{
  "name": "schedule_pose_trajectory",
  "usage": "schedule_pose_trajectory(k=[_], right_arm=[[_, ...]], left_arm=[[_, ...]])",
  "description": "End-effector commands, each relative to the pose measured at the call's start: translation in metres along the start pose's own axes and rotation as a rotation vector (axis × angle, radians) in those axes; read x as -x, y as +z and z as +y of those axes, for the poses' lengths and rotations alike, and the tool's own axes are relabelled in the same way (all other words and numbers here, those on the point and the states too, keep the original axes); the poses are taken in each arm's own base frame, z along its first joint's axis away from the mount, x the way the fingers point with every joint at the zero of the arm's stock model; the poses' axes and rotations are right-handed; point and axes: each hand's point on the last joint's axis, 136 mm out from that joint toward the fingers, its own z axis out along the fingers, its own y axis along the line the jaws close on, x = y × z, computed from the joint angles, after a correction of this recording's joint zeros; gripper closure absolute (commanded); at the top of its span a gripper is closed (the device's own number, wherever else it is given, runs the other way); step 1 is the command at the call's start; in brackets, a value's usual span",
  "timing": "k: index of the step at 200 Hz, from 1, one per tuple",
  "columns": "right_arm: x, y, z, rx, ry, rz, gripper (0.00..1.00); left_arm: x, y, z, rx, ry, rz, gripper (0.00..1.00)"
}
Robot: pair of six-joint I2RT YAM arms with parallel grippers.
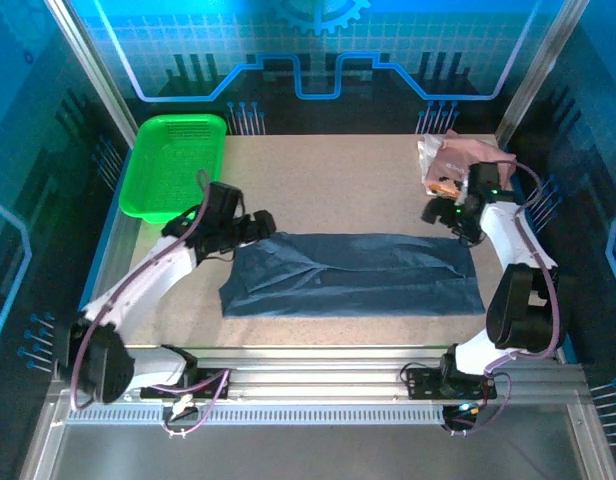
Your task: Fold and stack the t-shirts
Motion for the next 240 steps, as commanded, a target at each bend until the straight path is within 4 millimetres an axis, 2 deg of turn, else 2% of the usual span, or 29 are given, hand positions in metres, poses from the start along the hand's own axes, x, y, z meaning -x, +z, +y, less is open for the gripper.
schedule_pose_trajectory(k=[1, 25, 49, 97, 152, 175, 182, 219, 240], right_arm=[[-0.031, -0.003, 0.061, 0.225, -0.23, 0.079, 0.07], [-0.059, 0.002, 0.07, 0.278, -0.259, 0.129, 0.06], [-0.074, 0.0, 0.072, 0.306, -0.276, 0.142, 0.06], [-0.087, -0.004, 0.068, 0.311, -0.282, 0.149, 0.06], [-0.088, 0.0, 0.07, 0.323, -0.272, 0.158, 0.06], [-0.088, 0.003, 0.071, 0.328, -0.267, 0.164, 0.06], [-0.088, 0.003, 0.071, 0.329, -0.268, 0.164, 0.01], [-0.087, 0.004, 0.072, 0.328, -0.271, 0.163, 0.01], [-0.087, 0.007, 0.071, 0.326, -0.269, 0.164, 0.0]], left_arm=[[-0.033, 0.03, -0.018, -0.034, 0.159, 0.207, 0.14], [-0.048, 0.063, -0.031, -0.013, 0.262, 0.313, 0.22], [-0.049, 0.09, -0.027, 0.074, 0.304, 0.363, 0.3], [-0.042, 0.118, -0.012, 0.19, 0.325, 0.364, 0.43], [-0.04, 0.13, -0.002, 0.244, 0.354, 0.36, 0.5], [-0.041, 0.134, -0.003, 0.233, 0.349, 0.362, 0.64], [-0.042, 0.135, -0.006, 0.221, 0.353, 0.363, 0.68], [-0.047, 0.121, -0.015, 0.206, 0.381, 0.354, 0.82], [-0.055, 0.108, -0.019, 0.203, 0.393, 0.345, 0.85]])
